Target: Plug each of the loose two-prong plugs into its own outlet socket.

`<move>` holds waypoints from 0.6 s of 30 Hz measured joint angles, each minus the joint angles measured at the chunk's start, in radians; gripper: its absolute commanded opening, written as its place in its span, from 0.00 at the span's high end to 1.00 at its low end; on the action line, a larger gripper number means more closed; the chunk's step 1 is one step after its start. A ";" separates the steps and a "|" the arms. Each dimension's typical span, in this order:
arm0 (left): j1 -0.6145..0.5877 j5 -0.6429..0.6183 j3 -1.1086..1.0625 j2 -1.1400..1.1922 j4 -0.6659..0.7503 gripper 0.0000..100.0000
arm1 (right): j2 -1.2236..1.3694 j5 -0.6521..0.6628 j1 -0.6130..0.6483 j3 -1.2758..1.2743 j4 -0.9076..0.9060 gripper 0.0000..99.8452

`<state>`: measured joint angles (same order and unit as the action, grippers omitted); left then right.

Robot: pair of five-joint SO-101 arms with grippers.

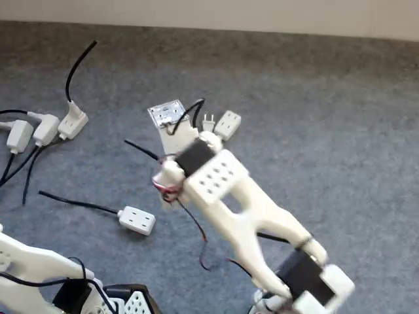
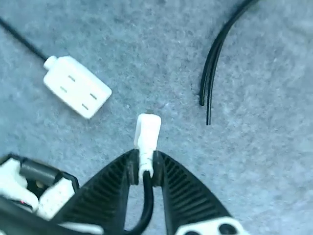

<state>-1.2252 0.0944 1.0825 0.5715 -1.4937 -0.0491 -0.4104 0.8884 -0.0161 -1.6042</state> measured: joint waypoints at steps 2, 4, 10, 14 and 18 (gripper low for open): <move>-0.005 0.000 0.048 0.044 0.000 0.59 | 0.066 -0.055 0.006 0.086 -0.021 0.99; -0.005 0.000 0.086 0.080 0.000 0.59 | 0.118 -0.110 0.012 0.198 -0.031 0.99; -0.005 0.000 0.233 0.187 0.000 0.59 | 0.252 -0.213 0.084 0.423 -0.049 0.99; -0.026 0.000 0.345 0.267 0.000 0.59 | 0.351 -0.219 0.129 0.440 -0.074 0.99; -0.041 0.000 0.445 0.361 0.000 0.59 | 0.387 -0.249 0.158 0.440 -0.080 0.99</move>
<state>-1.2666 0.0944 1.5275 0.9321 -1.4937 0.3376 -0.6590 1.0464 0.4242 -1.6840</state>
